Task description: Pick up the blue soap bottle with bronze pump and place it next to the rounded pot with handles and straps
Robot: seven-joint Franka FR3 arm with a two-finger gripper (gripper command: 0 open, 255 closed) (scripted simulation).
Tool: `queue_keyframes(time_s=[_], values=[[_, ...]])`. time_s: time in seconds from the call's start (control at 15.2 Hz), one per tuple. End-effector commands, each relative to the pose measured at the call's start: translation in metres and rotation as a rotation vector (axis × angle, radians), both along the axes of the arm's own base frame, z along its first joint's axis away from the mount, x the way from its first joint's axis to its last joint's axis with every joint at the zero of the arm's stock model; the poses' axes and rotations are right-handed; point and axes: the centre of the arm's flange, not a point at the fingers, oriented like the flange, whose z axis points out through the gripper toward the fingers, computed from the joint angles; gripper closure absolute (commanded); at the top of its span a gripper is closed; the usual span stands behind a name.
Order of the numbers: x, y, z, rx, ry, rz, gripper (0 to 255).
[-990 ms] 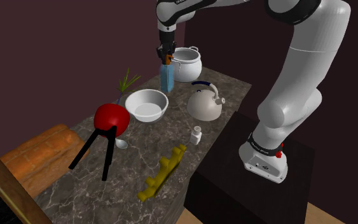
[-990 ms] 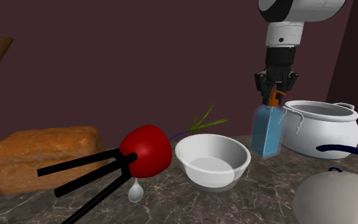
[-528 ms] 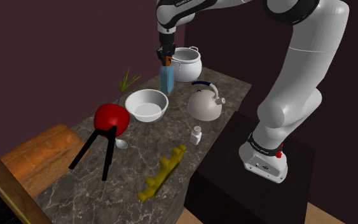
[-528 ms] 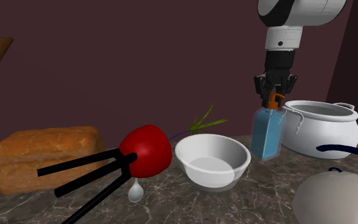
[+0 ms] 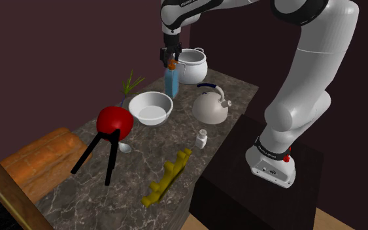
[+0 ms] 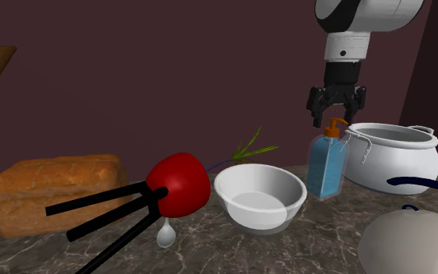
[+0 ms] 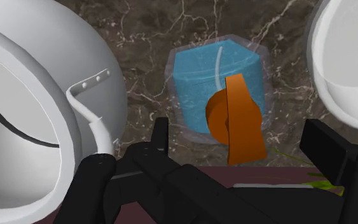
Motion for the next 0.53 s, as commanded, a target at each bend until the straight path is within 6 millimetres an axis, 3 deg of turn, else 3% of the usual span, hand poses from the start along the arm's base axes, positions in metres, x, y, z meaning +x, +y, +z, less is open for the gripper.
queue_keyframes(time_s=[0.0,0.2,0.46], values=[[0.0,0.0,0.013,0.0,0.0,0.0,0],[-0.001,0.0,0.05,0.0,0.0,0.0,0],[-0.001,0.0,0.05,0.0,0.0,0.0,0]])
